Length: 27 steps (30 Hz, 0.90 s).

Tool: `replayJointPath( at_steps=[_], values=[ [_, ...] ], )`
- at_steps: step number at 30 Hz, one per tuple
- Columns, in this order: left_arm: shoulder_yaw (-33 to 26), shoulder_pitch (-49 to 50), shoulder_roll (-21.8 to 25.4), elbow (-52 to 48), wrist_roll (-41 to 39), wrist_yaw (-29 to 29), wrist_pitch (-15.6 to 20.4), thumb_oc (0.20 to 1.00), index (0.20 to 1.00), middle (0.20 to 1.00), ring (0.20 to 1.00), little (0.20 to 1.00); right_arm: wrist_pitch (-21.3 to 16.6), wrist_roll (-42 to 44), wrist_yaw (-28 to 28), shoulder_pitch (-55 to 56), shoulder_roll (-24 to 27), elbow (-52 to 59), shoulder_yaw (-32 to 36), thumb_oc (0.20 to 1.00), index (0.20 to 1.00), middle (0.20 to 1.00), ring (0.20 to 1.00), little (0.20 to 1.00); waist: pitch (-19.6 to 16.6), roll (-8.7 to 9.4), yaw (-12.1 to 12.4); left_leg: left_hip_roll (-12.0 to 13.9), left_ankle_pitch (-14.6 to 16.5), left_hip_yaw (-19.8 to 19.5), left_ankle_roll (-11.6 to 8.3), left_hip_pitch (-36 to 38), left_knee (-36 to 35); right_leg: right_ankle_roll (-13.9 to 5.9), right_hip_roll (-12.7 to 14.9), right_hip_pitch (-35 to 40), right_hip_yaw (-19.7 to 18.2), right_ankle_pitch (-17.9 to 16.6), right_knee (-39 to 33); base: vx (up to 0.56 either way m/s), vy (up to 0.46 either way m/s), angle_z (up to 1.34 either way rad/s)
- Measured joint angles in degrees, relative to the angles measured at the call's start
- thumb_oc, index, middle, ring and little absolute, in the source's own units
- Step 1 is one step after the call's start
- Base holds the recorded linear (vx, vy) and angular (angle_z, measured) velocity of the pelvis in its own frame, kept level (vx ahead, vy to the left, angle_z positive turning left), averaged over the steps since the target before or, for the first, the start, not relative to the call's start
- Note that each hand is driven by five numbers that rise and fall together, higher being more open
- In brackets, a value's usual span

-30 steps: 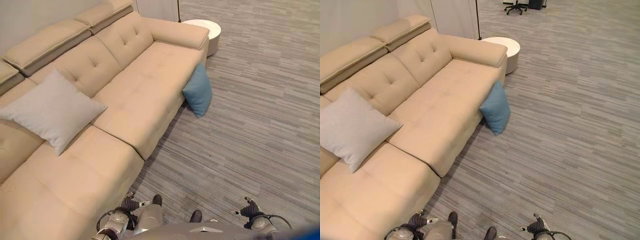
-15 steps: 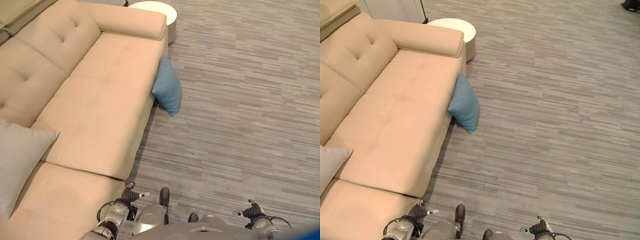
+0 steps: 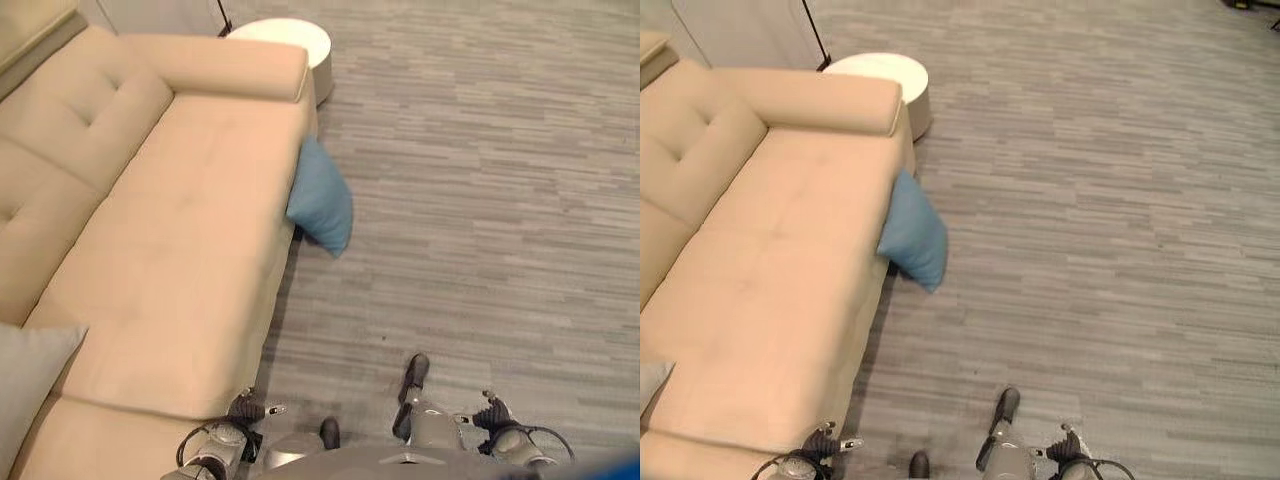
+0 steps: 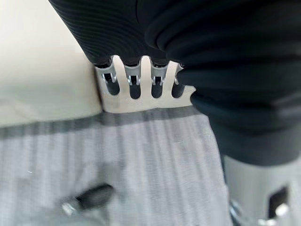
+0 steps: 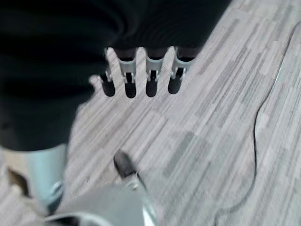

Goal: Pick up all the scattered cushions and arrange them neatly on the sofa.

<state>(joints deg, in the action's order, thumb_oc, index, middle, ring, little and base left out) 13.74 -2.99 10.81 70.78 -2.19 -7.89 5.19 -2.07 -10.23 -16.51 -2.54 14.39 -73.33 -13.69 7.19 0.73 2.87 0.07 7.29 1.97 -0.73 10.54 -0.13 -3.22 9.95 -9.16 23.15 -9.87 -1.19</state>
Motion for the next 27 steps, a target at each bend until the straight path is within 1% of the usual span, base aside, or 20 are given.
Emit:
replayJointPath(
  at_steps=[2,4,5,6,7,8,10,12,13,15,16,17,18,19,20,22,23,25,26,27],
  values=[
    [-0.17,-0.18,0.25,-0.29,0.58,0.04,0.11,1.0,1.0,1.0,1.0,1.0,-0.21,0.0,-0.07,-0.12,0.48,0.8,-0.03,1.0,1.0,1.0,1.0,1.0,-0.55,0.76,0.69,0.82,0.91,0.56,-1.57,-3.16,8.52,3.64,-1.36,2.68,0.06,-0.38,-2.96,0.12,-0.194,-0.07],
    [-0.29,-0.44,-0.72,-0.48,0.7,0.05,0.07,1.0,1.0,1.0,1.0,1.0,-0.25,0.18,-0.21,-0.81,1.75,2.59,-0.66,1.0,1.0,1.0,1.0,1.0,-1.13,-0.09,0.75,2.22,0.14,0.54,-3.18,-6.6,16.25,5.05,-3.4,3.41,-0.29,1.33,-3.29,0.09,-0.207,-0.21],
    [-0.35,-0.8,-0.31,-1.2,0.69,0.07,0.04,1.0,1.0,1.0,1.0,1.0,-0.25,0.62,-0.21,-1.62,1.68,2.49,-1.41,1.0,1.0,1.0,1.0,1.0,-0.94,0.22,0.98,2.74,-0.79,0.24,-4.59,-11.55,26.05,5.99,-3.74,4.09,-0.32,2.05,-3.48,0.12,-0.176,-0.17],
    [-0.45,-1.88,0.36,-2.21,0.67,0.05,0.12,1.0,1.0,1.0,1.0,1.0,-0.48,1.08,-0.12,-2.23,1.31,2.5,-2.29,1.0,1.0,1.0,1.0,1.0,0.12,2.01,1.64,3.01,-6.3,-0.68,-8.02,-18.06,38.82,7.43,-3.88,5.73,-0.43,3.4,-4.01,0.31,-0.172,-0.07],
    [-0.41,-3.04,0.54,-3.06,0.6,0.07,0.24,1.0,1.0,1.0,1.0,1.0,-0.56,2.21,-0.23,-2.43,1.47,2.22,-2.08,1.0,1.0,1.0,1.0,1.0,0.87,3.11,1.53,3.24,-5.15,-1.77,-6.93,-22.83,44.31,8.83,-4.07,8.04,-0.17,5.97,-4.03,0.34,-0.108,0.12],
    [0.18,-3.76,0.59,-4.32,0.55,0.03,0.25,1.0,1.0,1.0,1.0,1.0,-0.66,2.37,-0.49,-2.72,1.32,1.87,-1.76,1.0,1.0,1.0,1.0,1.0,1.69,3.88,1.55,2.84,-3.88,-1.25,-5.65,-25.58,40.61,8.82,-4.17,9.09,-0.4,7.87,-4.37,0.36,-0.064,0.15],
    [2.1,-5.35,0.83,-5.14,0.58,0.04,0.34,1.0,1.0,1.0,1.0,1.0,-0.7,2.7,-0.63,-3.19,1.42,0.45,-1.97,1.0,1.0,1.0,1.0,1.0,3.81,4.17,2.67,1.8,-3.76,-0.81,-4.27,-25.51,20.71,8.28,-4.51,10.84,-0.5,9.07,-4.39,0.31,0.01,-0.11],
    [2.25,-5.63,0.42,-5.34,0.63,0.07,0.16,1.0,1.0,1.0,1.0,1.0,-0.71,2.68,-1.27,-3.26,1.65,-0.59,-2.31,1.0,1.0,1.0,1.0,1.0,4.44,2.75,2.54,0.75,-9.08,-0.77,-5.15,-25.45,2.98,6.54,-5.73,12.43,-0.36,10.91,-4.46,0.28,0.037,-0.1],
    [1.81,-5.23,0.24,-5.21,0.49,0.0,0.43,1.0,1.0,1.0,1.0,1.0,-0.61,2.67,-1.57,-2.88,1.51,-1.89,-2.29,1.0,1.0,1.0,1.0,1.0,5.04,1.05,3.07,0.52,-12.15,-0.71,-5.75,-26.09,-4.33,6.05,-7.18,14.67,-0.31,12.2,-4.46,0.23,0.052,-0.13],
    [1.89,-4.93,0.59,-4.39,0.57,0.0,0.43,1.0,1.0,1.0,1.0,1.0,-0.64,2.67,-1.59,-1.94,1.28,-2.08,-2.31,1.0,1.0,1.0,1.0,1.0,4.92,0.1,3.91,0.66,-12.91,-0.74,-5.86,-27.4,-2.53,4.37,-7.91,17.19,-0.85,13.87,-4.45,0.29,0.095,-0.36],
    [1.83,-3.46,0.66,-3.56,0.6,-0.01,0.24,1.0,1.0,1.0,1.0,1.0,-0.61,2.62,-1.6,-1.24,1.52,-2.13,-2.43,1.0,1.0,1.0,1.0,1.0,4.14,-0.8,4.55,1.23,-12.4,-0.63,-5.71,-26.26,-1.19,2.32,-8.14,19.04,-2.58,15.41,-4.43,0.34,0.143,-0.66],
    [1.04,-1.44,1.26,-2.39,0.58,0.05,0.18,1.0,1.0,1.0,1.0,1.0,-0.55,2.42,-1.59,-0.97,0.84,-2.5,-2.61,1.0,1.0,1.0,1.0,1.0,3.65,0.22,4.56,0.04,-16.09,0.87,-2.54,-24.28,-0.61,0.06,-6.72,21.1,-4.64,17.04,-4.3,0.38,0.206,-0.86],
    [-1.08,0.28,1.68,-1.88,0.54,-0.12,0.01,1.0,1.0,1.0,1.0,1.0,-0.6,2.08,-1.6,-0.8,-0.32,-2.87,-2.68,1.0,1.0,1.0,1.0,1.0,2.24,2.45,4.59,-2.29,-15.7,1.55,-1.92,-22.73,-0.68,-1.22,-4.0,21.53,-5.97,17.65,-2.96,0.26,0.196,-0.74],
    [-1.68,0.88,2.14,-1.85,0.55,-0.12,-0.11,1.0,1.0,1.0,1.0,1.0,-0.75,2.02,-1.58,-0.94,-0.8,-2.81,-2.7,1.0,1.0,1.0,1.0,1.0,1.82,3.08,4.59,-3.46,-15.58,1.75,-0.42,-21.23,-0.87,-2.34,-2.42,21.49,-6.27,18.1,-0.16,0.24,0.204,-0.63],
    [-1.76,1.43,2.04,-0.85,0.62,0.0,-0.34,1.0,1.0,1.0,1.0,1.0,-0.69,1.95,-1.44,-1.15,-0.93,-2.63,-2.64,1.0,1.0,1.0,1.0,1.0,1.5,1.84,4.43,-3.42,-14.82,2.43,3.08,-18.14,-2.46,-3.41,-1.11,19.18,-6.52,18.66,8.79,0.15,0.154,-0.48],
    [-0.71,1.2,2.33,-1.1,0.6,-0.09,-0.51,1.0,1.0,1.0,1.0,1.0,-0.7,1.39,-1.36,-0.86,-1.02,-2.12,-2.83,1.0,1.0,1.0,1.0,1.0,0.5,0.47,4.11,-3.35,-14.55,2.0,5.42,-15.43,-4.65,-8.65,1.59,9.71,-7.05,21.64,27.82,0.14,0.135,-0.08],
    [-0.28,0.05,2.78,-1.32,0.59,-0.08,-0.51,1.0,1.0,1.0,1.0,1.0,-0.66,0.84,-1.25,-0.97,-1.02,-1.75,-2.94,1.0,1.0,1.0,1.0,1.0,0.49,0.62,3.79,-4.14,-14.0,1.3,6.57,-14.76,-4.83,-9.82,2.92,5.7,-7.22,22.34,34.33,0.17,0.099,0.41],
    [-0.11,-2.03,2.92,-1.75,0.54,-0.17,-0.39,1.0,1.0,1.0,1.0,1.0,-0.19,0.36,-1.2,-1.23,-0.94,-1.31,-2.58,1.0,1.0,1.0,1.0,1.0,0.62,0.65,3.31,-5.56,-12.92,0.29,8.45,-12.85,-5.09,-9.68,4.74,-1.22,-6.73,22.3,40.3,0.21,0.033,0.43],
    [0.27,-2.05,2.97,-2.04,0.53,-0.34,-0.37,1.0,1.0,1.0,1.0,1.0,-0.09,0.23,-1.1,-1.68,-0.88,-0.77,-2.61,1.0,1.0,1.0,1.0,1.0,0.68,0.54,3.22,-5.83,-12.09,0.29,8.5,-11.39,-5.08,-9.44,4.68,-2.68,-5.96,22.14,38.69,0.23,-0.036,0.28],
    [0.41,-2.17,2.85,-2.04,0.49,-0.97,-0.37,1.0,1.0,1.0,1.0,1.0,-0.18,-0.15,-1.04,-2.37,-0.89,0.24,-3.04,1.0,1.0,1.0,1.0,1.0,1.1,-0.1,2.96,-5.89,-10.85,-0.44,7.19,-9.28,-5.08,-7.63,4.42,-3.53,-3.08,20.88,30.96,0.31,-0.12,0.21]
  ],
)
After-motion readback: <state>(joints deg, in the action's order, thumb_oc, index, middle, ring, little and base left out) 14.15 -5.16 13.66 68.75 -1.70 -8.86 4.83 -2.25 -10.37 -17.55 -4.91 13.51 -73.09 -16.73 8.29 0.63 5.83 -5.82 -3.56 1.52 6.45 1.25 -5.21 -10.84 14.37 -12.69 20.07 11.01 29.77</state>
